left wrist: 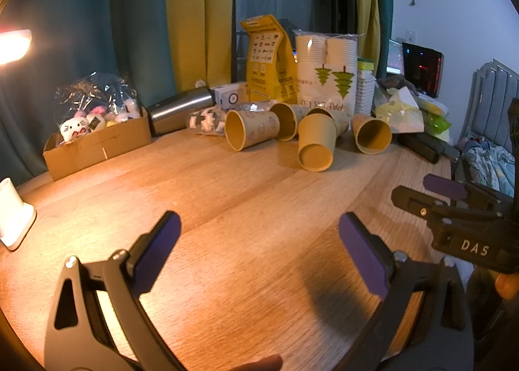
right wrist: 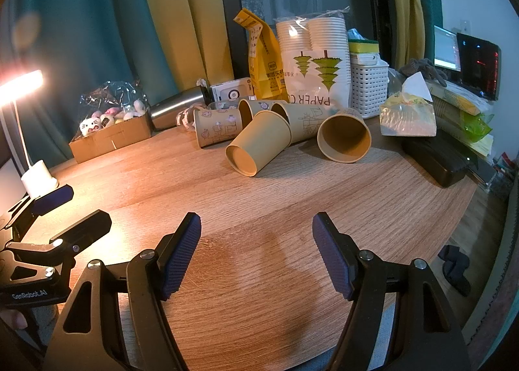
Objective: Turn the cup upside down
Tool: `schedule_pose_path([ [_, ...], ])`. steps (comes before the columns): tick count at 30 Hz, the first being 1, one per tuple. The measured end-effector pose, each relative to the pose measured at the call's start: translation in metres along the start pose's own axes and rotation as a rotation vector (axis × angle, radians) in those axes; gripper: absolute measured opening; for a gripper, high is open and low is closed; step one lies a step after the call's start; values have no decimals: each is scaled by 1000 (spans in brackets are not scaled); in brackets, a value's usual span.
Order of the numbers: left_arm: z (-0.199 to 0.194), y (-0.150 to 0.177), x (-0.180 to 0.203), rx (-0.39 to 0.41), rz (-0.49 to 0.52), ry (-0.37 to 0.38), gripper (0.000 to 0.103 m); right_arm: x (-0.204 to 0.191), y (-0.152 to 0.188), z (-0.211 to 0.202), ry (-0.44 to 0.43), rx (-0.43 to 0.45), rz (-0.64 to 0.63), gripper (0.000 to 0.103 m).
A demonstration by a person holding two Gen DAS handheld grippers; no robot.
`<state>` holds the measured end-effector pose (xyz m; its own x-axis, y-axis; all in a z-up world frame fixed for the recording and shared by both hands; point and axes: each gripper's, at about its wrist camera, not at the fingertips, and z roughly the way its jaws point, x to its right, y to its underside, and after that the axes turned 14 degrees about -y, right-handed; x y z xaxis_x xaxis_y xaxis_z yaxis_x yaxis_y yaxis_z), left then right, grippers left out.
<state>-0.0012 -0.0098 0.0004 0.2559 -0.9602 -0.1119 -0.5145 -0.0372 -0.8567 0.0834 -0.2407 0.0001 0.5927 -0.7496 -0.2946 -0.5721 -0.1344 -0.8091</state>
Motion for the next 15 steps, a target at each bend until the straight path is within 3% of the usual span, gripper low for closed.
schedule_pose_path([
  [15,2,-1,0,-5,5,7,99,-1,0,0,-7,4,3,74],
])
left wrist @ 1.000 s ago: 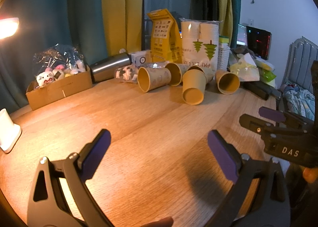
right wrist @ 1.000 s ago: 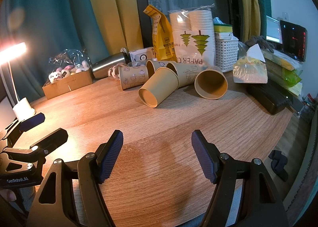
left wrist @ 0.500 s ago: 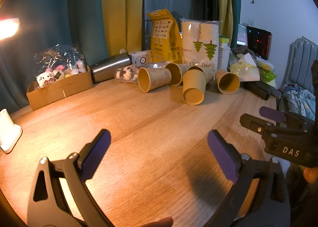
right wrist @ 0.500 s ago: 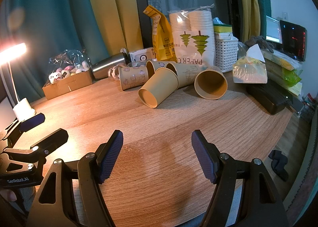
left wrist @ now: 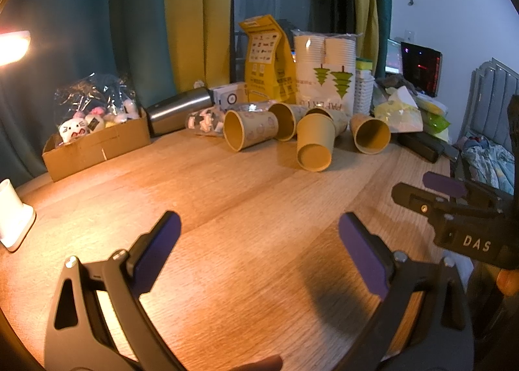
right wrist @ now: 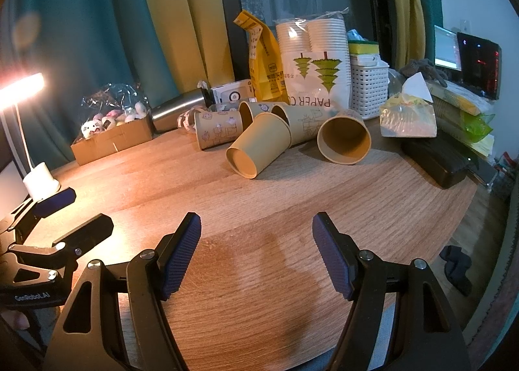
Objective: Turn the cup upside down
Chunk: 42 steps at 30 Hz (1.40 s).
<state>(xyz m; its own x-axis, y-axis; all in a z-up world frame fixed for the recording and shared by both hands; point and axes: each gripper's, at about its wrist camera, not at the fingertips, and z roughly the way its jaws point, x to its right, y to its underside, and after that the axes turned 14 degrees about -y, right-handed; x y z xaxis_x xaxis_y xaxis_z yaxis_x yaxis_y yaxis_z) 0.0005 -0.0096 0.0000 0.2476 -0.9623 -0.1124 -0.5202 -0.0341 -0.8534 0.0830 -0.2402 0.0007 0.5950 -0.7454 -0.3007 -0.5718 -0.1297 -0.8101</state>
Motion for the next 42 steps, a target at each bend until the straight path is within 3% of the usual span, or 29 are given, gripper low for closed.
schedule_pose_path([
  [11,25,-14,21,-121,104,-1,99,25,-17,19,-86,-35,9,74],
  [15,48,-38,27,-202,192,-11,98,37,-25,29,-127,-48,11,74],
  [20,72,-78,36,-205,321,-63,98,54,-34,40,-182,-59,31,74],
  [22,88,-97,42,-201,400,-95,98,61,-37,47,-202,-71,45,74],
  [29,162,-138,70,-269,617,-92,98,83,-39,60,-242,-89,104,74],
  [34,211,-157,84,-310,682,-53,98,96,-39,62,-277,-81,158,74],
  [38,242,-162,93,-350,736,-16,98,103,-38,66,-315,-91,199,74],
  [42,269,-151,103,-383,804,-31,98,111,-36,67,-338,-96,236,74],
])
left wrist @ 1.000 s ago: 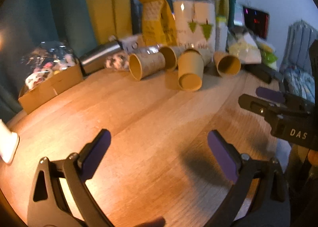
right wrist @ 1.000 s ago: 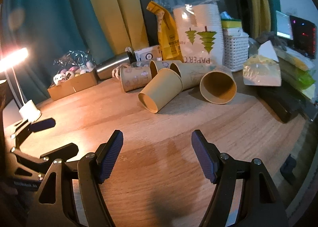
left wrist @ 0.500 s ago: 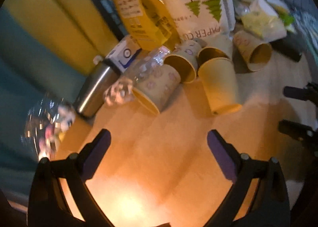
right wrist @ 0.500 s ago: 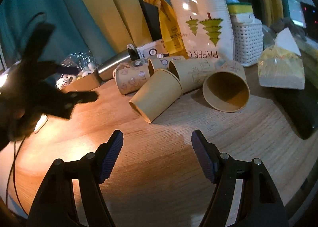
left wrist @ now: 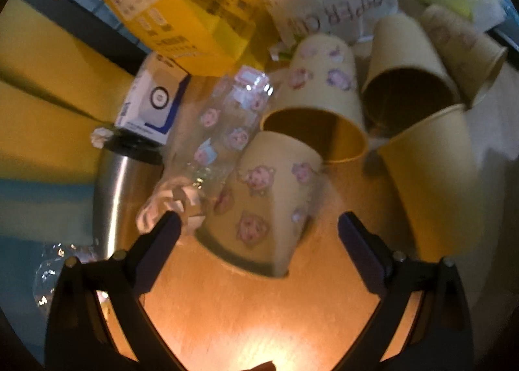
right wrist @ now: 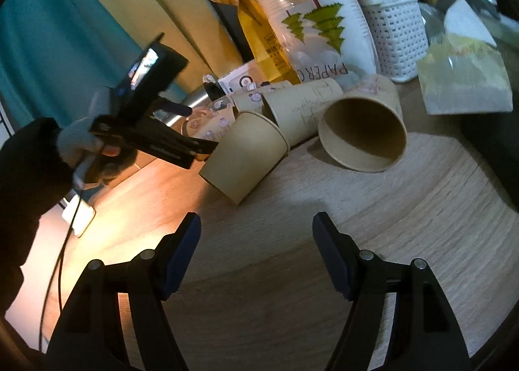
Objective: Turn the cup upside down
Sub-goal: 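Move the left tool toward the pig-printed paper cup lying on its side, then grasp the pig-printed cup with the left tool and lift it bottom up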
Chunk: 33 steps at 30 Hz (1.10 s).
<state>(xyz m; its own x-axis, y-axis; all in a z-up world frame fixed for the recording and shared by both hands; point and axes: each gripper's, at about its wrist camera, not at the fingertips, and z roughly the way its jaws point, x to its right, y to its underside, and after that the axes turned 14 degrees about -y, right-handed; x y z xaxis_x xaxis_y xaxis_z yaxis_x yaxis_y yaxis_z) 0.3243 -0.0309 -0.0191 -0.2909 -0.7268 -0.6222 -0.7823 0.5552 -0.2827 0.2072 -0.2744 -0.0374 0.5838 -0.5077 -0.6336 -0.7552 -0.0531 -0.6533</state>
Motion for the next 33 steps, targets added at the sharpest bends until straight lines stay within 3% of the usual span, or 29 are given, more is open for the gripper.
schedule_pose_path([
  [5,20,-5,7,-11,11,26,98,2,1,-4,-8,4,18,74],
  [11,24,-12,10,-15,6,38,67,0,0,-5,-4,5,20,75],
  [17,13,-3,10,0,-14,52,66,-1,3,-6,17,13,17,75],
  [23,-21,20,-7,44,-121,63,65,-7,5,-7,59,32,0,75],
  [27,-57,46,-17,127,-221,58,65,-16,10,-10,75,43,-14,74],
  [33,-137,107,3,341,-374,87,65,-45,18,-30,34,103,-39,74],
])
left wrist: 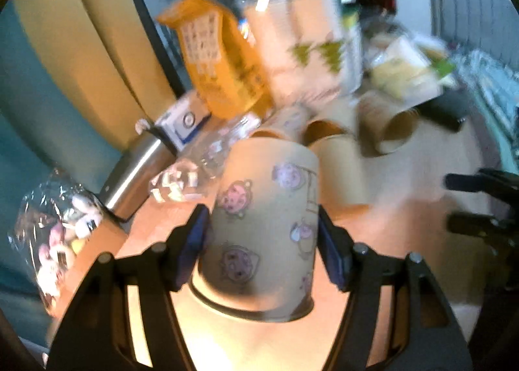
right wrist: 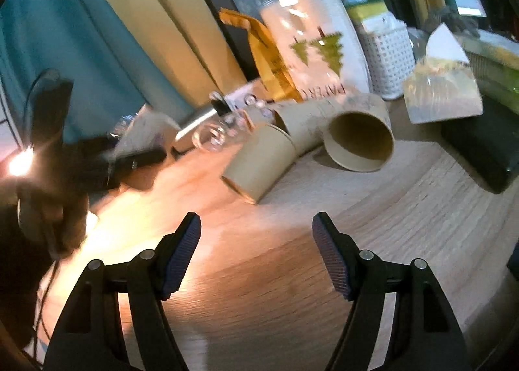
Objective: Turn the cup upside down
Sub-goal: 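Grasp the pig-printed cup with the left tool and lift it bottom up, then close the right tool on the cup while the left tool holds it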
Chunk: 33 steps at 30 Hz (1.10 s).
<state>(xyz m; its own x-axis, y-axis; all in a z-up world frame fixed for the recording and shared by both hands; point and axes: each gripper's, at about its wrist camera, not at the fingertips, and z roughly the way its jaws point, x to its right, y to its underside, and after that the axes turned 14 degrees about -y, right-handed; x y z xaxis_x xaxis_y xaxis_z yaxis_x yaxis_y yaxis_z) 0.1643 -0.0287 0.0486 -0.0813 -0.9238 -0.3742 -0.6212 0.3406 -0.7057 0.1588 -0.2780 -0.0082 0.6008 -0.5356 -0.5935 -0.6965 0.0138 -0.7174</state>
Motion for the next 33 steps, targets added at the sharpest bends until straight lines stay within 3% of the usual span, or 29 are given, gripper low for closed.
schedule_pose_path([
  [9,-80,66,27,178,-212,117,65,-62,6,-38,-77,53,-54,74],
  [14,-110,94,36,258,-261,137,65,-82,11,-36,-192,36,-26,75],
  [17,-120,103,45,290,-250,164,65,-91,11,-39,-221,47,-24,75],
  [20,-128,111,51,312,-235,192,65,-96,12,-40,-269,52,-8,82],
  [28,-140,119,67,364,-187,253,65,-95,16,-26,-313,11,28,82],
  [32,-139,121,66,364,-198,248,65,-89,17,-24,-327,6,52,80],
  [33,-139,121,65,361,-202,249,65,-87,18,-24,-330,3,57,74],
])
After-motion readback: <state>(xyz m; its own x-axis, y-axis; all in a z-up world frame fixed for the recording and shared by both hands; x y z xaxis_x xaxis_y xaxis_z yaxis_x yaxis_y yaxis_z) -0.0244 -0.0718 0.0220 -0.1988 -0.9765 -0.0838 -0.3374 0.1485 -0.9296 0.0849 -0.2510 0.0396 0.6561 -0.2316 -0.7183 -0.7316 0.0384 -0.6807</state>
